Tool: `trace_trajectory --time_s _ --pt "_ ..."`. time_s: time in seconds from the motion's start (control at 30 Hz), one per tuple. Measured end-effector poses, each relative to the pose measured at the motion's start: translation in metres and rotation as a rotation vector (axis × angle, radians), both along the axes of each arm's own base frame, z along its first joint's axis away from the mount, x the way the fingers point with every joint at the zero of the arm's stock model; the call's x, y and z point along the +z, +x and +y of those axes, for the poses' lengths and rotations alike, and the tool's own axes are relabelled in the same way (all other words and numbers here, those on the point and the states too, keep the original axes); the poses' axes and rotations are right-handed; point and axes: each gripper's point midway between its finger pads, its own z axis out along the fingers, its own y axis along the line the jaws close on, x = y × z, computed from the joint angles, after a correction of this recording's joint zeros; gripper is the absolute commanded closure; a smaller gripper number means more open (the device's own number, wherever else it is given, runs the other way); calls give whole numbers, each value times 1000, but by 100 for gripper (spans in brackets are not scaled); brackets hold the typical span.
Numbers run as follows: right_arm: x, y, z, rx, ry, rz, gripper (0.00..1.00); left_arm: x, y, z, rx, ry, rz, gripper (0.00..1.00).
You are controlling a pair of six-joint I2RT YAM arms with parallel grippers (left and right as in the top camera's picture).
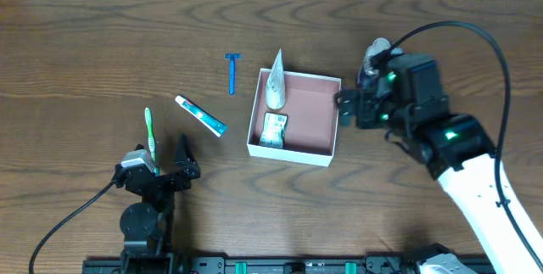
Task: Pack container
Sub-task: 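Move the right gripper to the foam pump bottle and grasp it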
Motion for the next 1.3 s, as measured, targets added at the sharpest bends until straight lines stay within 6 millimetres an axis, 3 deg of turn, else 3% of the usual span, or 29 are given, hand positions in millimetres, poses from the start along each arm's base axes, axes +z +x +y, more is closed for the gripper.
trace_trajectory --time_s 0.2,0.4,0.6,0.87,1.0,1.1,1.3 --pt "5 35 -40 -50 -153 -118 1 0 0 0 0 0 0 2" --pt "0 70 -66 -95 -239 -182 1 0 0 0 0 0 0 2" --pt "-19 106 -75 -94 -294 -220 1 0 0 0 0 0 0 2" --pt "-47 142 -72 -73 -314 -251 2 0 0 0 0 0 0 2" --pt "-68 149 -70 -56 -323 -226 15 0 0 0 0 0 0 2" --pt "-82 150 -67 -37 -322 -202 36 0 0 0 0 0 0 2" --pt "-81 153 -65 -30 -314 -215 64 0 0 0 0 0 0 2"
